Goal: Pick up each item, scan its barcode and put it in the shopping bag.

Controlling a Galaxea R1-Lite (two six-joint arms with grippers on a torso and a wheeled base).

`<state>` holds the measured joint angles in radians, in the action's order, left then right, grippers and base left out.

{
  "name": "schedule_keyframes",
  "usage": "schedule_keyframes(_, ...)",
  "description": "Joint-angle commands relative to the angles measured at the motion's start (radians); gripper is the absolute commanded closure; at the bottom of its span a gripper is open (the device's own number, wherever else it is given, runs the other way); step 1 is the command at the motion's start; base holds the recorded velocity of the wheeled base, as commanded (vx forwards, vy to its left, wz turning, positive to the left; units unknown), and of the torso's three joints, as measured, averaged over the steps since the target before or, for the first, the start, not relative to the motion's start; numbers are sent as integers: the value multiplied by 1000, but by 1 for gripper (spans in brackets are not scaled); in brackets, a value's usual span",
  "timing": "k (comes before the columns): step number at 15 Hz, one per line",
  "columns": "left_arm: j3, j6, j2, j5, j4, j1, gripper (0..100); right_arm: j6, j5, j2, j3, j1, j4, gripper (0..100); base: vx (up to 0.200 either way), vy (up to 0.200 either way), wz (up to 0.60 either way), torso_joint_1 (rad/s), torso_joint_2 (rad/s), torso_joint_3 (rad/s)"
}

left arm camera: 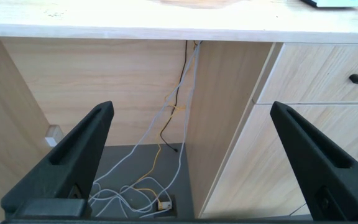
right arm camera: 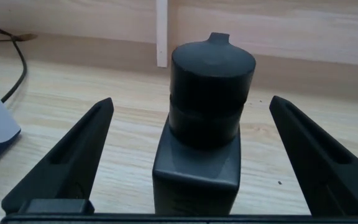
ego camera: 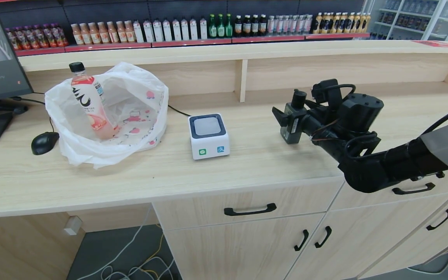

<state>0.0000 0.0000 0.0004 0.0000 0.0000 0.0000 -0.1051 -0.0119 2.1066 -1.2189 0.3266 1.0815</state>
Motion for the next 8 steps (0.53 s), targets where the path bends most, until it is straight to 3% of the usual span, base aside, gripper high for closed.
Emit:
schedule_keyframes(1,0,0,0,0,0,0,0,-1,0,9,-4,0,0,0,0,0,0,0,0,0)
schedule_keyframes(8,0,0,0,0,0,0,0,1,0,50,10,-4,29,0,0,0,0,0,0,0)
